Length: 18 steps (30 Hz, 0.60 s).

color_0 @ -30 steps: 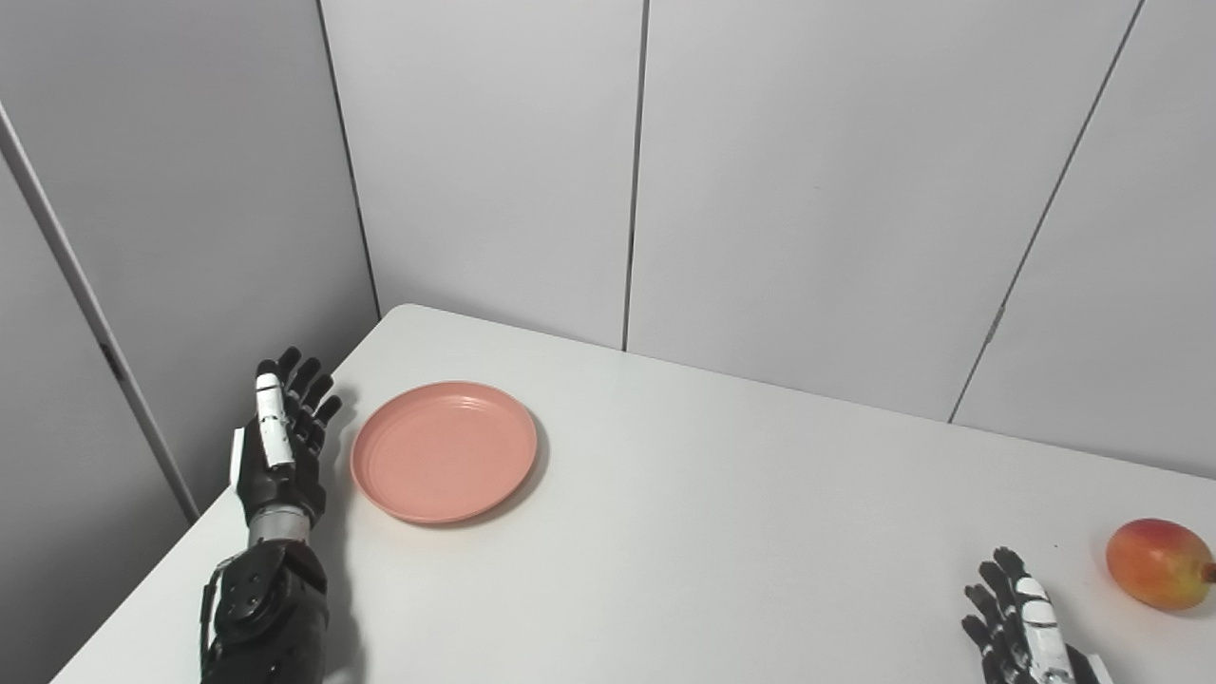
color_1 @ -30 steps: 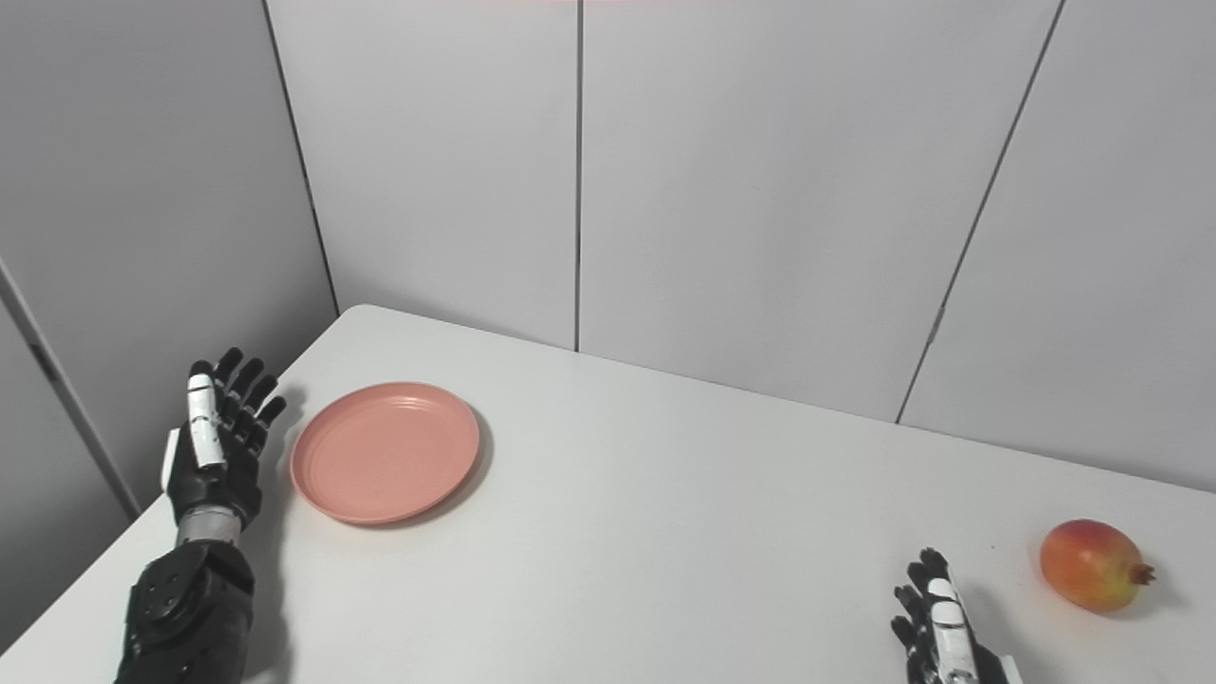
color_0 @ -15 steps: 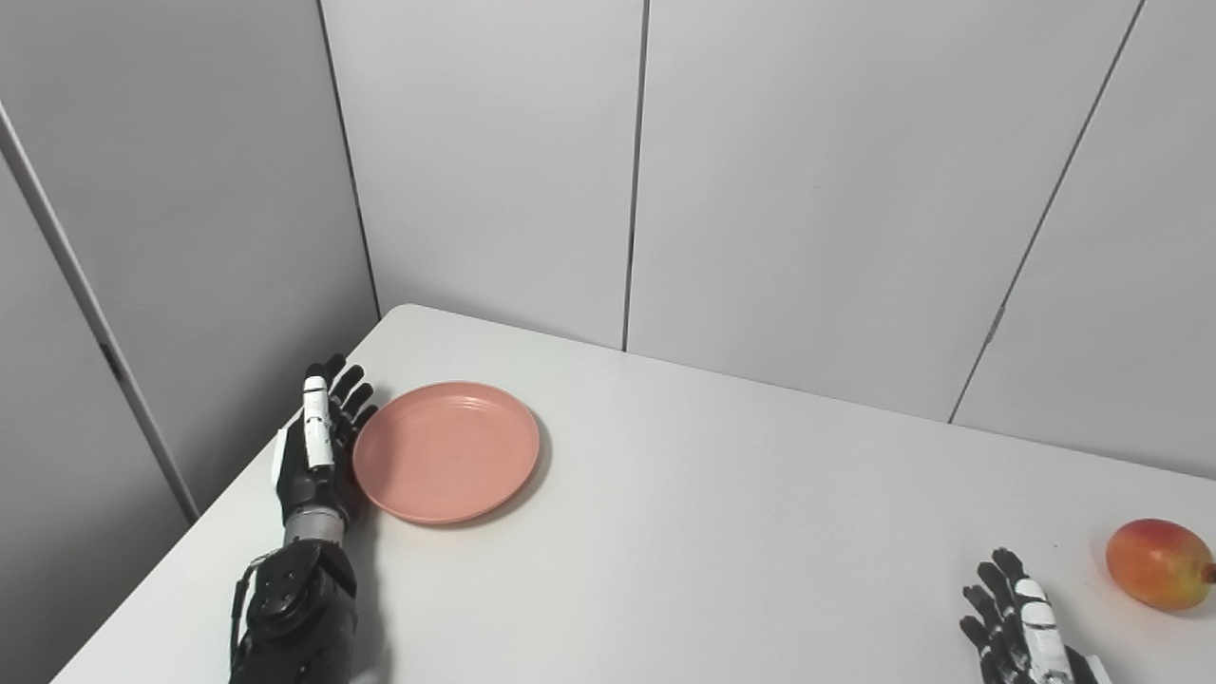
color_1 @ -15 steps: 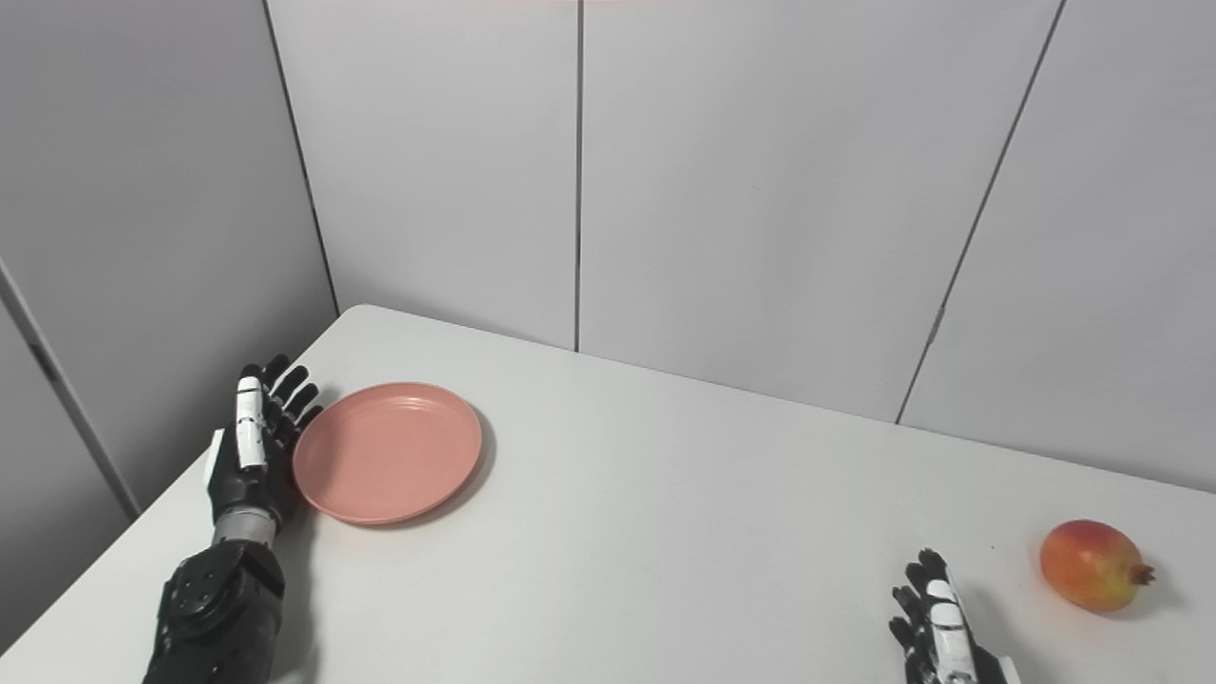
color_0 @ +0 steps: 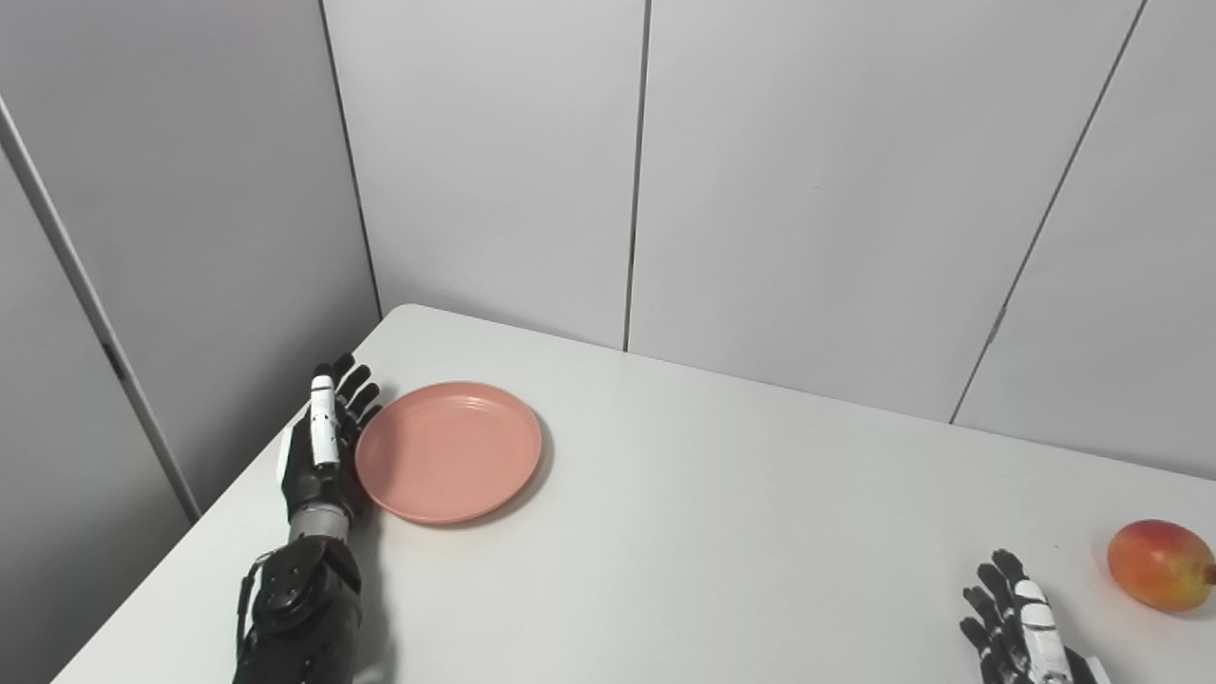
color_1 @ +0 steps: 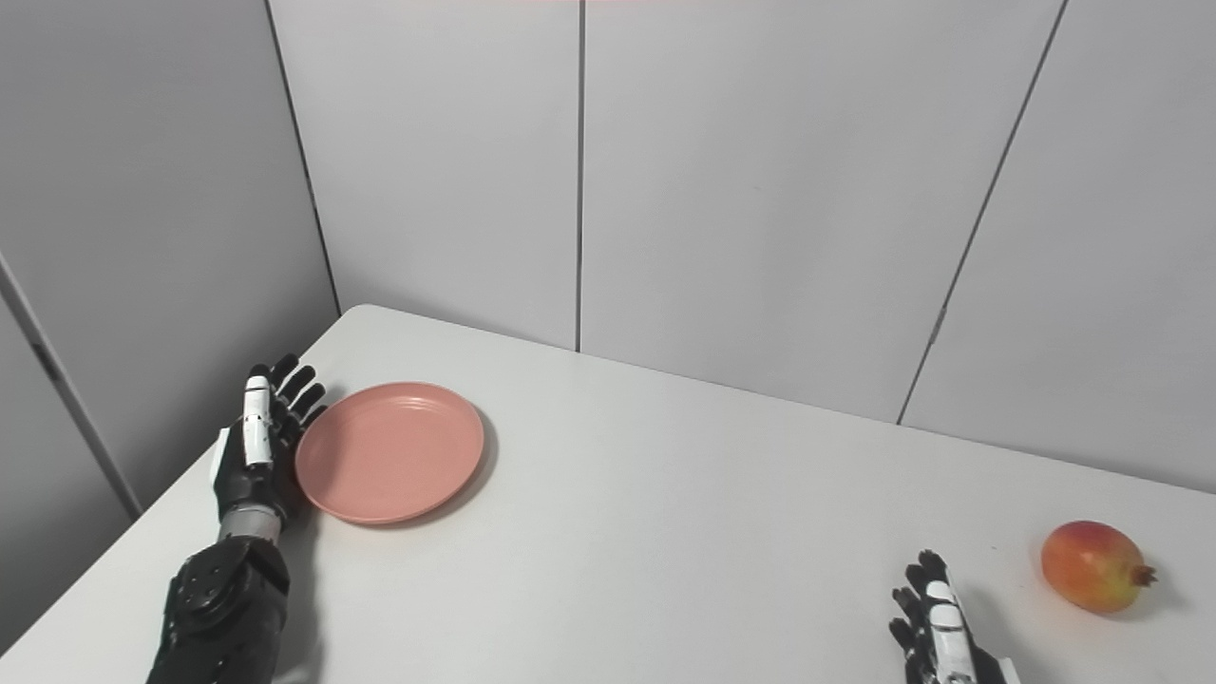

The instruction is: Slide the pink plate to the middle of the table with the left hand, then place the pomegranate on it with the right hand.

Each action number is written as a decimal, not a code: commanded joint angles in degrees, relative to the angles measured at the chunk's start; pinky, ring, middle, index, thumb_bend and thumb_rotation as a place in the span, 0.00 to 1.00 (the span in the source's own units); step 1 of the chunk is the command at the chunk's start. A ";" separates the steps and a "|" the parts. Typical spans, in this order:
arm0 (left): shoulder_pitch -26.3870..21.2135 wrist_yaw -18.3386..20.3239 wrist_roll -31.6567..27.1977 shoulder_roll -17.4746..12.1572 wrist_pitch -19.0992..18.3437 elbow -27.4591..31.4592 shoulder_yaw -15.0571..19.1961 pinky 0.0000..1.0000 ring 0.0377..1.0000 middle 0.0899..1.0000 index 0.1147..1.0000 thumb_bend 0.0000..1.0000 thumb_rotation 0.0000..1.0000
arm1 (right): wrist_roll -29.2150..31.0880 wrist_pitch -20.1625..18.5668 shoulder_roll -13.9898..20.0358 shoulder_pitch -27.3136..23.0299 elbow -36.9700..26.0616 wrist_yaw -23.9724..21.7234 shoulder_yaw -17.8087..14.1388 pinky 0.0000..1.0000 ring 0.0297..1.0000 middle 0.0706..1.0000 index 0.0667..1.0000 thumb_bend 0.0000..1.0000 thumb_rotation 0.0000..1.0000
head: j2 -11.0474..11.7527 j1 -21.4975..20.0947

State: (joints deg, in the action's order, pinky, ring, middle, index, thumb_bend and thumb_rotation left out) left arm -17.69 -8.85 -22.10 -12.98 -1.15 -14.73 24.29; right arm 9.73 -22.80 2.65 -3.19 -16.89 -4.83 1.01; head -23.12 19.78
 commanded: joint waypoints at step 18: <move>-2.48 3.60 0.64 -0.50 -0.44 -2.83 -3.48 0.91 0.91 0.91 0.89 0.37 1.00 | 0.28 0.83 -0.24 -1.20 -1.76 -0.17 -0.01 1.00 1.00 1.00 1.00 0.18 1.00 | -0.61 -1.08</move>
State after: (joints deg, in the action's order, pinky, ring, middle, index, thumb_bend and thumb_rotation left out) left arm -19.02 -6.44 -21.86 -13.36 -0.67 -17.49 21.60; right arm 9.97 -22.79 2.60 -3.20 -16.83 -4.81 1.01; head -23.64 18.63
